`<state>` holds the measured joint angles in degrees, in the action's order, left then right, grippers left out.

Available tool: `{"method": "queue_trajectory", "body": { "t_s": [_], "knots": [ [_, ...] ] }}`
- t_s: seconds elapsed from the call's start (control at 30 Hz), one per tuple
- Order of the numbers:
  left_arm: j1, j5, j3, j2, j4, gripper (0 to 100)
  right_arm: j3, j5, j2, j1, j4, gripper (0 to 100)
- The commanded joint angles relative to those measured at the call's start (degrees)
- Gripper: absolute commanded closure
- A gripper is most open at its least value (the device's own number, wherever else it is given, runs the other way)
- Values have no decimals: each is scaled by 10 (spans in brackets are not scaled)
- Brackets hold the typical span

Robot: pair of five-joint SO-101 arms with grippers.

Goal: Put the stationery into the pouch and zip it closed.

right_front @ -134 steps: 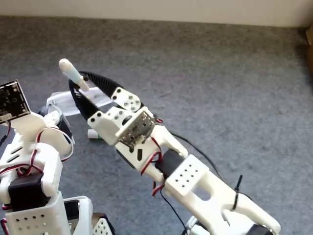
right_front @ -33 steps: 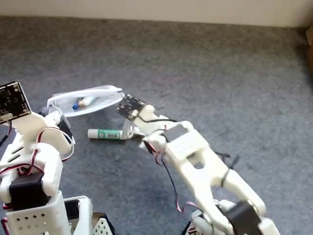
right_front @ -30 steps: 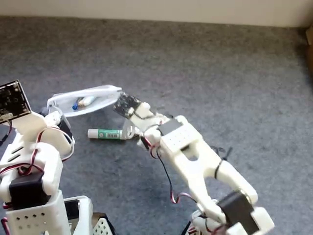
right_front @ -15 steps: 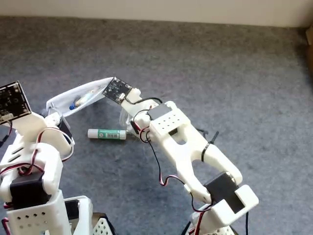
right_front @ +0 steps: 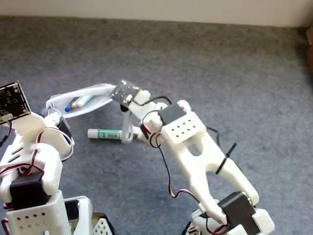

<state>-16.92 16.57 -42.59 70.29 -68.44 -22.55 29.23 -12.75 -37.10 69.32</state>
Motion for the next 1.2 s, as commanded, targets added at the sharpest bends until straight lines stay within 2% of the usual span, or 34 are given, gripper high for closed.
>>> {"method": "queue_trajectory", "body": {
  "t_s": [0.0, 0.1, 0.33, 0.47, 0.57, 0.77, 1.17],
  "knots": [
    [-22, 8, 10, 0, 16, 993, -15, 10, -32, 7, 18, 738],
    [-66, 39, 9, -2, 36, 993, -56, 11, -29, 7, -37, 737],
    [-130, 42, 7, -3, 56, 993, -136, 44, -22, -19, -202, 735],
    [-160, 43, 7, 1, 62, 993, -126, 45, 44, -36, -214, 735],
    [-177, 43, 7, 1, 63, 993, -65, 44, 113, -36, -217, 735],
    [-175, 43, 6, 1, 61, 993, 22, 45, 204, -35, -217, 735],
    [-174, 42, 6, 1, 60, 993, 101, 47, 307, -36, -216, 738]
  ]
}}
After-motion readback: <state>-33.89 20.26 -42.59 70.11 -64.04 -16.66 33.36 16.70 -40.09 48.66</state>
